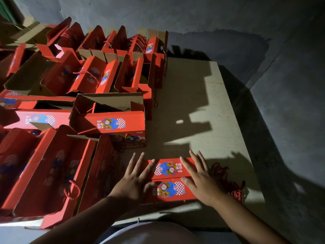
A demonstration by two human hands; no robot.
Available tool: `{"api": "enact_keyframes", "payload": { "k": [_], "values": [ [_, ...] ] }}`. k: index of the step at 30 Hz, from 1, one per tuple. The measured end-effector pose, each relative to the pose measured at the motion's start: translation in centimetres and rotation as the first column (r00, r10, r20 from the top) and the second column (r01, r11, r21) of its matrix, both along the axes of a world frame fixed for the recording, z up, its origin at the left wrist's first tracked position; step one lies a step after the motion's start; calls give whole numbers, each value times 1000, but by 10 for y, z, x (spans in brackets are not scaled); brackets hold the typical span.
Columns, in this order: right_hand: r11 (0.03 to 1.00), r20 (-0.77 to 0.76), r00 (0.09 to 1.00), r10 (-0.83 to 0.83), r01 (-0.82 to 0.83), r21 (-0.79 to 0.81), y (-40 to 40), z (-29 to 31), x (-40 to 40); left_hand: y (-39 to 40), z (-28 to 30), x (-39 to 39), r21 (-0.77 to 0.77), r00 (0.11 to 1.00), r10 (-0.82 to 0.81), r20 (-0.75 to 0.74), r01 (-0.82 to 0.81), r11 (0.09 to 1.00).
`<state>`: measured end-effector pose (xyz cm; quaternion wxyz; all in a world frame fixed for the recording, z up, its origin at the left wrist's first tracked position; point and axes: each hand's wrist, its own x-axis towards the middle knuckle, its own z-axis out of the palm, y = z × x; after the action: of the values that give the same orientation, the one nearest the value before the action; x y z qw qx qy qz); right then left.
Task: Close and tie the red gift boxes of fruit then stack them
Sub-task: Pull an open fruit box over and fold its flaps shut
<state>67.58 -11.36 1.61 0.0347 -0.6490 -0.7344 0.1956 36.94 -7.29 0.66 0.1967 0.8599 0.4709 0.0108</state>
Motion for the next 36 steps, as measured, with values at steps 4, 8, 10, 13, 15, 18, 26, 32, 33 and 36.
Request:
{"api": "enact_keyframes", "payload": {
  "k": [4,8,10,13,15,18,26,32,33,36],
  "values": [
    [999,-110,993,-47,50,21,-3,0,-2,-3,3,1,-29,993,76,95,-73,997],
    [957,-351,894,-277,288,-22,-18,0,-13,-22,3,-3,-387,782,497,377,-355,851],
    [943,-393,862,-320,329,-47,-26,-1,-18,-27,3,-4,-556,656,643,396,-386,736],
    [959,-334,905,-264,282,5,-46,-5,-15,-23,0,-4,-657,594,710,378,-368,658],
    [985,-223,964,-144,162,65,-62,-8,-9,-21,-4,-5,-673,599,712,367,-357,647],
    [992,90,996,-18,6,130,-80,-17,-6,-21,-5,-9,-694,607,726,324,-369,618],
    [902,24,999,31,-38,431,-58,-6,-56,-43,24,-23,-656,677,671,302,-363,662],
    [936,-73,970,-232,243,257,-65,7,-35,-70,43,-57,-652,754,592,283,-302,696],
    [914,-81,948,-307,317,254,-74,6,-27,-74,44,-62,-659,760,585,283,-290,695],
    [826,-115,836,-536,548,133,-99,5,-20,-83,49,-73,-662,751,577,322,-257,704]
  ]
}}
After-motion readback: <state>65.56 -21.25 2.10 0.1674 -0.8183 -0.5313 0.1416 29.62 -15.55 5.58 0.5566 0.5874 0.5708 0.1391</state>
